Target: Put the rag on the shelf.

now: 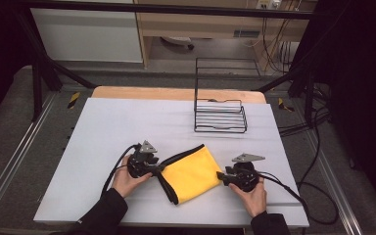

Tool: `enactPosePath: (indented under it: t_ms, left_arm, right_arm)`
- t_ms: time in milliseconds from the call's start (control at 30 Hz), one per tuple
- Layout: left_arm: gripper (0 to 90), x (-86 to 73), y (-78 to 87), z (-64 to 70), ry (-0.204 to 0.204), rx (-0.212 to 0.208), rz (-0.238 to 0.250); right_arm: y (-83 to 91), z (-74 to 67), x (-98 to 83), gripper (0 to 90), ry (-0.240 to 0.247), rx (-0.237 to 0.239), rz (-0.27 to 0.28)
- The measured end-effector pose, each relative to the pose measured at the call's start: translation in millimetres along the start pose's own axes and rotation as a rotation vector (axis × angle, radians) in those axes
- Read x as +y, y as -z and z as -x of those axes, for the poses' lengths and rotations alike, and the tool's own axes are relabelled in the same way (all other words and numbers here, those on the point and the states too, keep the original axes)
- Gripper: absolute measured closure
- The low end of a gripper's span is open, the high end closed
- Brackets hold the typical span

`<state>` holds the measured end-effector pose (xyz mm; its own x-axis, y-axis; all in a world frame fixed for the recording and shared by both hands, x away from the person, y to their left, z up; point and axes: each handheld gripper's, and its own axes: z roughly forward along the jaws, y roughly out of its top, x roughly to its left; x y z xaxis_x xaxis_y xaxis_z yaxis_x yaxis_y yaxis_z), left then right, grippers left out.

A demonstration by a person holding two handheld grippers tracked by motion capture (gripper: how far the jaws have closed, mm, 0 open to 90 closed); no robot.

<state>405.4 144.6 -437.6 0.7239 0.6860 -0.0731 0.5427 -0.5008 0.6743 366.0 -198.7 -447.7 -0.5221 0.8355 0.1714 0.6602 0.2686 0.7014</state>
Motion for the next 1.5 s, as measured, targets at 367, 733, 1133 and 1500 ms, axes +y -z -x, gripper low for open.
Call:
enactPosePath:
  t_ms: [367,733,1133,1500]
  left_arm:
    - [66.7,0.2,-6.2,4.2,0.015,-0.038,-0.024]
    - [76.8,2.8,-2.4,9.8,0.007,-0.032,-0.043]
    - [77.5,-6.9,12.6,36.9,0.087,-0.006,-0.012]
    - [75.4,-12.6,9.1,47.0,0.072,0.019,0.034]
  right_arm:
    - [-2.4,-3.4,-1.8,70.1,-0.081,0.029,-0.032]
    - [-1.4,5.7,8.7,84.7,-0.115,0.084,-0.042]
    - [-19.5,18.8,42.4,84.1,0.05,0.03,-0.013]
    - [-49.5,27.3,61.7,83.3,0.152,0.026,0.053]
